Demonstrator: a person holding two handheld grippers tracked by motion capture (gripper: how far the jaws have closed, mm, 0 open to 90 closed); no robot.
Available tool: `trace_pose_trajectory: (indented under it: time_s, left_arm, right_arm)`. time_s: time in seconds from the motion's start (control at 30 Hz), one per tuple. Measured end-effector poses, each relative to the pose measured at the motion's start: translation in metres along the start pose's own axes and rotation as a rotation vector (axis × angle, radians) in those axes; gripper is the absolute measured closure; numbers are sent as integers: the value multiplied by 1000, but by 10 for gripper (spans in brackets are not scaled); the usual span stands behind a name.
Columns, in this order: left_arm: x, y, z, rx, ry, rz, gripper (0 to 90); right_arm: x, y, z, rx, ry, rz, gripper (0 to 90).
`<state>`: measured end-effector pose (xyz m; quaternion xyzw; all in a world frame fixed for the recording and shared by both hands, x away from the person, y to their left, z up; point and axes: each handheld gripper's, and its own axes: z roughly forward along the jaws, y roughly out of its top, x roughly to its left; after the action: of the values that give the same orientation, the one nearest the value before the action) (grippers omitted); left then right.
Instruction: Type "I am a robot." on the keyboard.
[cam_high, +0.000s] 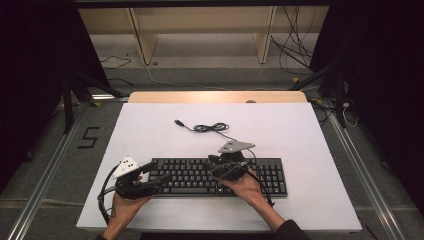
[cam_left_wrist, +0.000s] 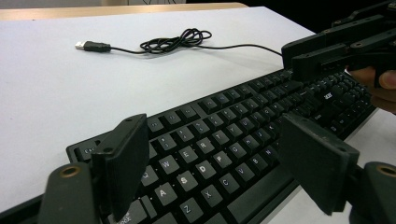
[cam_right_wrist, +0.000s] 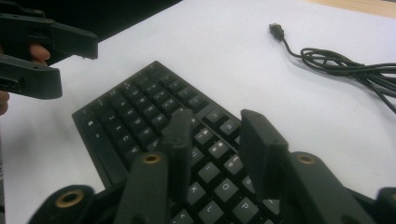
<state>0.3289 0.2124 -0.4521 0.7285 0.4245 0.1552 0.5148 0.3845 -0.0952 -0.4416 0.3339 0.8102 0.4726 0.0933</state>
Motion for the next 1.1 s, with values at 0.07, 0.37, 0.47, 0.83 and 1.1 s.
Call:
trace_pose_trajectory:
  time_s: [0.07,0.37,0.47,0.83,1.1]
  left_arm:
    - [0,0,0,2,0,4,248]
    - [0,0,0,0,0,1,248]
    - [0,0,0,-1,0,1,248]
    - [0,0,0,1,-1,3,248]
    - [0,0,0,1,-1,3,248]
  right_arm:
    - [0,0,0,2,0,-2,731]
    - [3,-1,4,29,4,-12,864]
    - [4,-2,6,42,3,-15,887]
    - [3,-4,13,93,-6,-21,900]
    - [3,-6,18,133,-13,-19,900]
